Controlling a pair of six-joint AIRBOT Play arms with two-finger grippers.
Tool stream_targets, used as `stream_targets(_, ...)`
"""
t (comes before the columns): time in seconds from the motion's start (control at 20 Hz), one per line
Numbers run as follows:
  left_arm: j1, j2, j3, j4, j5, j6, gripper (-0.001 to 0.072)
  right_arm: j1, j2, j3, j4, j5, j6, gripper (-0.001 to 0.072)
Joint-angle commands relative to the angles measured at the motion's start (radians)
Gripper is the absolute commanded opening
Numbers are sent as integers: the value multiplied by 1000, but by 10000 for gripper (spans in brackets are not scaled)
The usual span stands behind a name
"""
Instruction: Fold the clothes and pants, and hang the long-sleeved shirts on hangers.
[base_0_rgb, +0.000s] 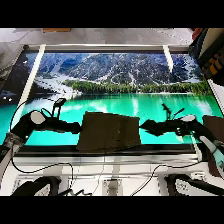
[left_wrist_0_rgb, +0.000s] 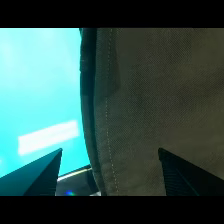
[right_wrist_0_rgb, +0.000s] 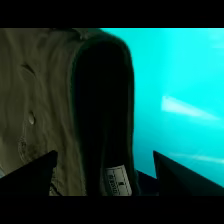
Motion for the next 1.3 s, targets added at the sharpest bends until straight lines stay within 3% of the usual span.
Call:
stream_targets(0.0, -1, 0, 0, 0, 12, 0, 699, 118, -111, 23, 67, -27, 26, 675)
stream_targets(0.25, -1, 0, 0, 0, 12, 0, 698, 257, -208, 95, 105, -55, 18, 645)
stream_targets(0.35, -1, 0, 0, 0, 12, 0, 698, 290, -210, 131, 97, -108, 11, 419)
stream_targets(0.4, -1, 0, 0, 0, 13, 0, 697, 291, -210, 158, 97, -115, 11, 192)
stream_targets(0.45, 0, 0, 1, 1, 21, 0, 696, 288, -210, 189, 95, -115, 11, 50)
stream_targets(0.5, 0, 0, 1, 2, 50, 0, 652, 278, -209, 231, 93, -103, 11, 40)
stream_targets(0.55, 0, 0, 1, 4, 91, 1, 448, 262, -209, 280, 91, -80, 11, 39)
stream_targets(0.6, 2, 1, 7, 4, 124, 6, 197, 244, -205, 329, 85, -51, 12, 39)
stream_targets(0.65, 6, 2, 28, 5, 141, 47, 15, 222, -195, 375, 77, -24, 13, 39)
stream_targets(0.75, 14, 8, 109, 62, 139, 105, 9, 156, -158, 468, 51, 31, 34, 39)
stream_targets(1.0, 14, 97, 367, 361, 140, 105, 10, -120, 13, 612, -116, 59, 201, 40)
stream_targets(1.25, 14, 215, 407, 392, 155, 105, 10, -488, 189, 628, -326, 61, 352, 40)
